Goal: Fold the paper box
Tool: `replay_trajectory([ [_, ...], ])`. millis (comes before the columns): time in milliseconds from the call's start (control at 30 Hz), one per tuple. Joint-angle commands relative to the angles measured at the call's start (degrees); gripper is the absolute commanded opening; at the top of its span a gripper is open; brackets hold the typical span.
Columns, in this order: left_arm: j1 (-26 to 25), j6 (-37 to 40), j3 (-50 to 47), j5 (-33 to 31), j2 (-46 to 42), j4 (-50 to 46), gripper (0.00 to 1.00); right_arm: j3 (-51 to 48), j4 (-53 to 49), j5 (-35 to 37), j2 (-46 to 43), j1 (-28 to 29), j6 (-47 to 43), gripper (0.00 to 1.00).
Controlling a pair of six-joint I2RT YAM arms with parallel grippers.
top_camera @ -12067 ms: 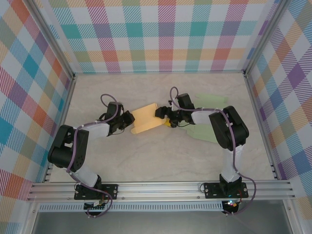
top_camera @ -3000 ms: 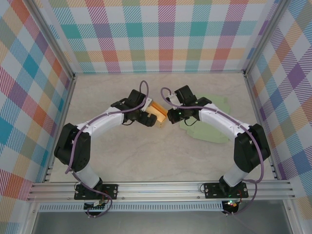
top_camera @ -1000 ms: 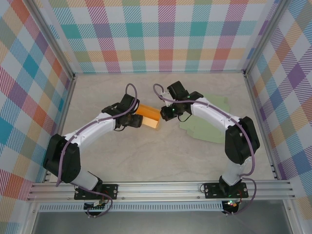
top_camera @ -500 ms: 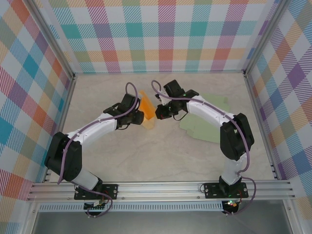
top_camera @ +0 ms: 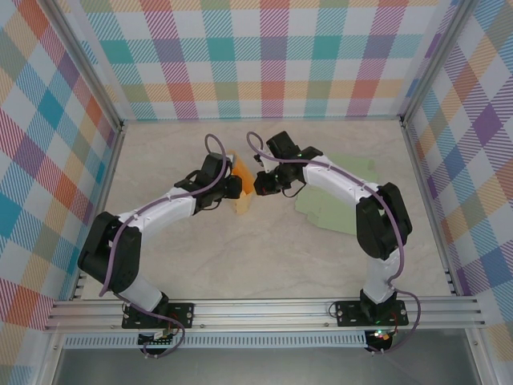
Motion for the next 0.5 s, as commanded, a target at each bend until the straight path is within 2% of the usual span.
replay_trajectory([
  [0,-0.1,-3.64,-1.99,1.87,1.21,6.71,0.16,1.56,0.81,0.32,1.8,0.21,1.15,0.08],
  [67,-0.1,-4.86,-3.37,2.26,1.31,11.46,0.12,1.47,1.25,0.87,2.29,0.03,1.61,0.08],
  [167,-0.1,-5.6,-4.16,3.21,1.81,16.91,0.11,1.39,1.93,1.33,2.95,-0.49,2.37,0.08],
  [467,-0.14,-5.53,-3.95,5.78,6.58,24.97,0.08,0.59,4.9,-0.21,5.05,-2.81,4.81,0.08],
])
